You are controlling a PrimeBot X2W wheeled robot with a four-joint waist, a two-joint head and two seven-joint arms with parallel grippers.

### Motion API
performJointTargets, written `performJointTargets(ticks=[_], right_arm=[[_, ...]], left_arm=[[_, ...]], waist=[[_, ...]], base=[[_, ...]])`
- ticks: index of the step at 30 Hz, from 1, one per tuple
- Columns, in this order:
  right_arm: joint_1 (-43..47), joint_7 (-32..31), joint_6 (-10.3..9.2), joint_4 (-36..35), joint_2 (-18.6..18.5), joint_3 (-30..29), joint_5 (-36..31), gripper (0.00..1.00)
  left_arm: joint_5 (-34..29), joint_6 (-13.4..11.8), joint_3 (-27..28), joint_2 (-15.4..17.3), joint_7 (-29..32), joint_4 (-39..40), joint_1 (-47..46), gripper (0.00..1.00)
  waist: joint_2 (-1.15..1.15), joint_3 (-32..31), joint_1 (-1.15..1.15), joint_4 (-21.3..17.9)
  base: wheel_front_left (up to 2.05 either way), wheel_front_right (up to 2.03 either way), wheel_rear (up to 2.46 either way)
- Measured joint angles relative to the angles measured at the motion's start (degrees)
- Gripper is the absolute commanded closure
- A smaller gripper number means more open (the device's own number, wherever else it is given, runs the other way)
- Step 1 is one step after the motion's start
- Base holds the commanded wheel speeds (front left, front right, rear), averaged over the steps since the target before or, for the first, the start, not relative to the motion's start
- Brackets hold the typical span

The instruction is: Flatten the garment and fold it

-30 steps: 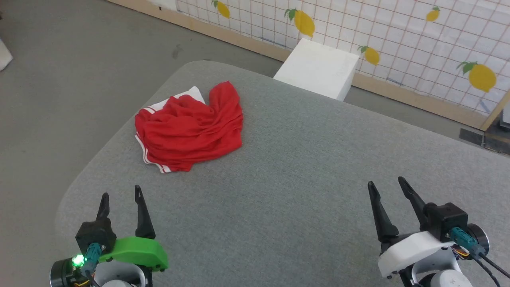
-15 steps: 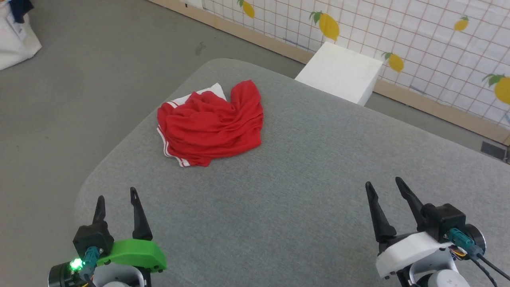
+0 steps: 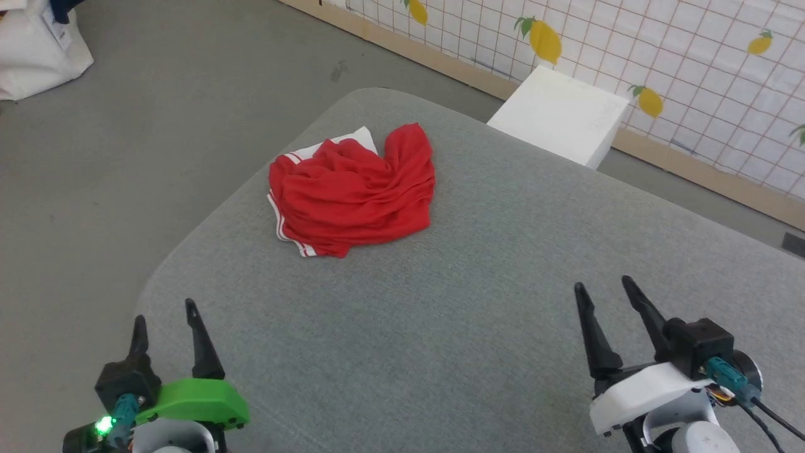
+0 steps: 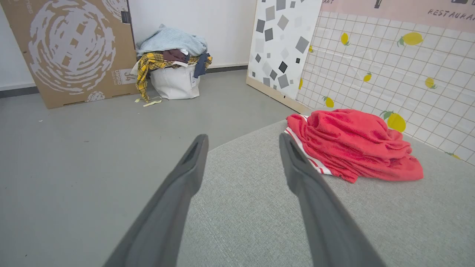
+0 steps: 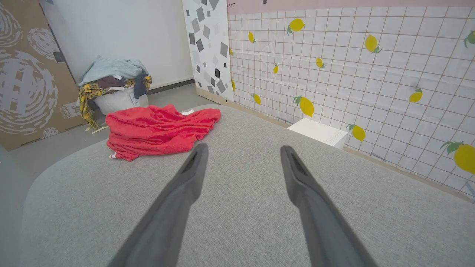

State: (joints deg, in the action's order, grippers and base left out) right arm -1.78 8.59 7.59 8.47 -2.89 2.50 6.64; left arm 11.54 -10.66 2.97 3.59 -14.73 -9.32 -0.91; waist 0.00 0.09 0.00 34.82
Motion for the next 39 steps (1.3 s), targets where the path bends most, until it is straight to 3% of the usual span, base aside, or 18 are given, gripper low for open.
performJointTargets(ticks=[7, 16, 26, 33, 37, 38, 39], right_arm=[[-1.64, -0.41, 0.00, -0.63, 0.04, 1.07, -0.16, 0.00], [-5.39, -3.65, 0.00, -5.59, 0.07, 1.31, -4.25, 0.00], [-10.65, -4.17, 0.00, -7.83, 0.07, 2.58, -6.36, 0.00], [-11.28, -2.97, 0.00, -6.92, 0.05, 2.47, -6.33, 0.00], [-11.31, -2.12, 0.00, -5.31, 0.03, 2.37, -6.01, 0.00], [-11.31, -1.89, -0.01, -4.89, 0.03, 2.40, -5.70, 0.00], [-11.29, -1.68, -0.01, -4.42, 0.01, 2.44, -5.42, 0.00]], left_arm=[[2.01, 0.90, 1.47, 0.09, 0.02, -1.27, -3.20, 0.00], [8.34, 3.15, 3.33, 1.71, 5.58, -10.57, -23.92, 0.00], [13.36, 4.64, 5.63, 8.44, 21.26, -26.37, -40.64, 0.00], [15.72, 4.53, 5.44, 10.14, 34.50, -33.20, -41.56, 0.00], [16.07, 4.21, 5.32, 13.21, 40.34, -33.81, -41.29, 0.00], [15.94, 4.10, 5.11, 14.06, 41.21, -33.61, -41.09, 0.22], [15.49, 4.08, 4.69, 14.79, 41.54, -33.23, -40.75, 0.65]], waist=[[0.00, 1.59, 0.00, -2.67], [0.00, 9.07, 0.00, -7.33], [0.00, 20.56, 0.01, -14.77], [0.00, 25.85, 0.01, -20.62], [0.00, 27.23, 0.00, -23.55], [0.00, 27.28, 0.00, -24.17], [0.00, 27.13, 0.00, -24.63]], base=[[0.00, 0.00, 0.00], [0.00, 0.00, 0.00], [0.00, 0.00, 0.00], [0.00, 0.00, 0.00], [0.00, 0.00, 0.00], [0.00, 0.00, 0.00], [0.00, 0.00, 0.00]])
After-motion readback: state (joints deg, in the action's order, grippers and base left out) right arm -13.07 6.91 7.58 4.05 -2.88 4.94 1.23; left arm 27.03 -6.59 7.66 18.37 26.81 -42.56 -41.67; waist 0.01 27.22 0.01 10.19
